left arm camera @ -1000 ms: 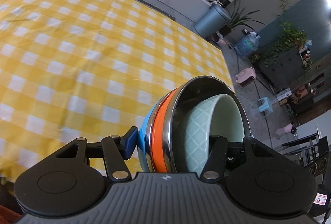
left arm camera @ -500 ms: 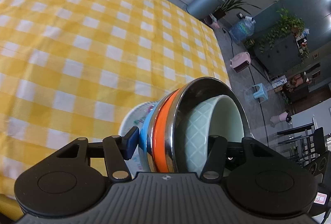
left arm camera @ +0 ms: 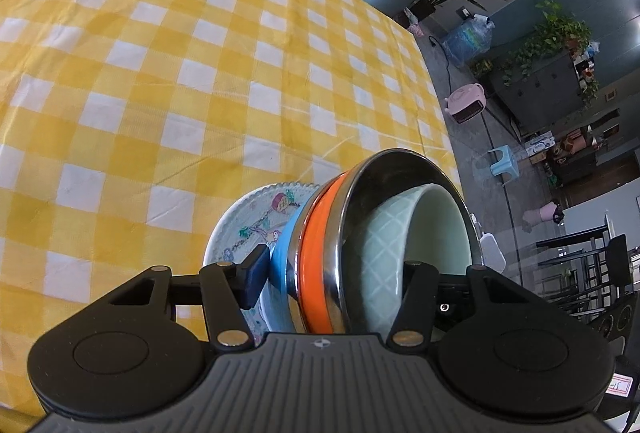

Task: Organize plates and bowls
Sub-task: 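Lift the bowl stack with both tools and carry it over the plate stack, then lower the bowl stack onto the sticker plate and open both tools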

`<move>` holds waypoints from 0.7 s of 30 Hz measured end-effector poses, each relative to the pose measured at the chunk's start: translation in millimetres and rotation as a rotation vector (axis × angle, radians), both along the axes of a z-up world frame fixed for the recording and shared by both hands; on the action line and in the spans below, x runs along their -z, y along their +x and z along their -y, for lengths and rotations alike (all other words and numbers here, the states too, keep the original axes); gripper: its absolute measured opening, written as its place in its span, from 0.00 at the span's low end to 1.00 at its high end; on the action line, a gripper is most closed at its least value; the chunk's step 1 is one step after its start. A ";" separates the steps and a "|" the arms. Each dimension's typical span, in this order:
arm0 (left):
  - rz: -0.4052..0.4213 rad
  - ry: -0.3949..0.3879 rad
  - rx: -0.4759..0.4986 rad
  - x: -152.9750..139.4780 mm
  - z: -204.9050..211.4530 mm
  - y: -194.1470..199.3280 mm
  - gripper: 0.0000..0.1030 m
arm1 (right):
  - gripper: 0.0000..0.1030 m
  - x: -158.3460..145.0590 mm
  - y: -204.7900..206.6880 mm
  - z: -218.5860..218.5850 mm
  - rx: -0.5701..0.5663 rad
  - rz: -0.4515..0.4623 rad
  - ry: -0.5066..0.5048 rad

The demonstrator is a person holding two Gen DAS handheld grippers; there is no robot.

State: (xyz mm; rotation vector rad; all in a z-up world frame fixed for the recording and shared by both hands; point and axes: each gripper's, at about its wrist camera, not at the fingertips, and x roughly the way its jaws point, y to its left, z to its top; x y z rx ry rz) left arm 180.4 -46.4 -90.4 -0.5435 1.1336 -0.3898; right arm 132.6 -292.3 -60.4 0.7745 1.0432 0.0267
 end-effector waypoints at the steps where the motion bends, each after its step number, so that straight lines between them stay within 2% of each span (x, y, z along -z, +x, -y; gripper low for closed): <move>1: -0.001 0.006 -0.001 -1.2 -0.6 -0.9 0.59 | 0.40 0.4 0.1 -0.1 -0.003 0.001 0.001; 16: -0.024 0.032 -0.009 -4.8 1.2 -1.3 0.59 | 0.41 3.8 -1.7 -0.9 0.005 -0.004 0.026; 19: -0.020 0.047 -0.009 -4.9 3.5 -1.7 0.57 | 0.44 5.3 -3.5 2.8 0.022 0.005 0.046; 21: -0.017 0.058 -0.006 -5.6 4.6 -1.7 0.54 | 0.50 5.1 -4.4 2.5 0.015 0.016 0.057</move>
